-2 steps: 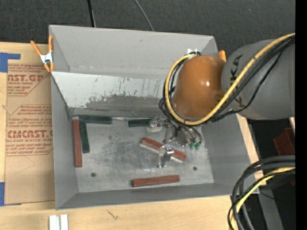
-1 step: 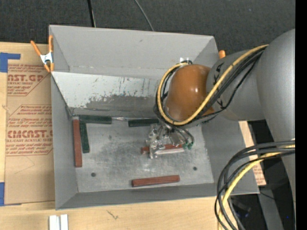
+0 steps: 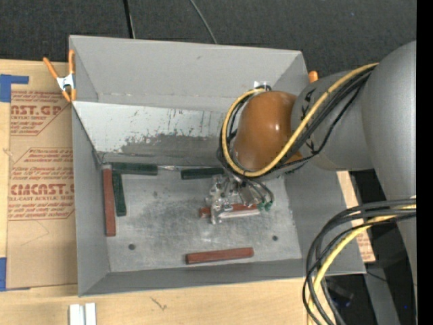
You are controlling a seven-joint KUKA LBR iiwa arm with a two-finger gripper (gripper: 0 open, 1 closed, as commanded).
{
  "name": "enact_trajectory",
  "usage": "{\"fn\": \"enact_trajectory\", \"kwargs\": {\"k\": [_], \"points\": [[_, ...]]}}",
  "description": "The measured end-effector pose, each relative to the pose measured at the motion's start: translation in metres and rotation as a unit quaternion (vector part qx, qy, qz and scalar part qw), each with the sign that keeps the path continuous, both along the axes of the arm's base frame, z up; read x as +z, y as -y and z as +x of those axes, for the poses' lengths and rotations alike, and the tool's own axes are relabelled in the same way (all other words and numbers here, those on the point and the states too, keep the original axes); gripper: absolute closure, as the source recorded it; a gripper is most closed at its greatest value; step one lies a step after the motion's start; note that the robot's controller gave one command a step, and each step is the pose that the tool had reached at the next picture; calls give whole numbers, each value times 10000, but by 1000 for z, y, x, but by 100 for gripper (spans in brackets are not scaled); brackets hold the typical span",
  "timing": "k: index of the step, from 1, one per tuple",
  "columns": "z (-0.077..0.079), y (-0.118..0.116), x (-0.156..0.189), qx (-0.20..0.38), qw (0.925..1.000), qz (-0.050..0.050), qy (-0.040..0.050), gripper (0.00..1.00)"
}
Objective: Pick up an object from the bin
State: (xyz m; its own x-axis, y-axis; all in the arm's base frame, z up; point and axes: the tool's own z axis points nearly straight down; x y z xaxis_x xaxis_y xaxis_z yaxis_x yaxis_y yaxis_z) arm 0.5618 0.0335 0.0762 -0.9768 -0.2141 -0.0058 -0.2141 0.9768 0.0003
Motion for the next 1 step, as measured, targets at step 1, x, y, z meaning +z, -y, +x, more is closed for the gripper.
{"fn": "enact_trajectory", "kwargs": {"k": [1], "points": [[2,-3,138,-180,9998,-3,-13,100]]}}
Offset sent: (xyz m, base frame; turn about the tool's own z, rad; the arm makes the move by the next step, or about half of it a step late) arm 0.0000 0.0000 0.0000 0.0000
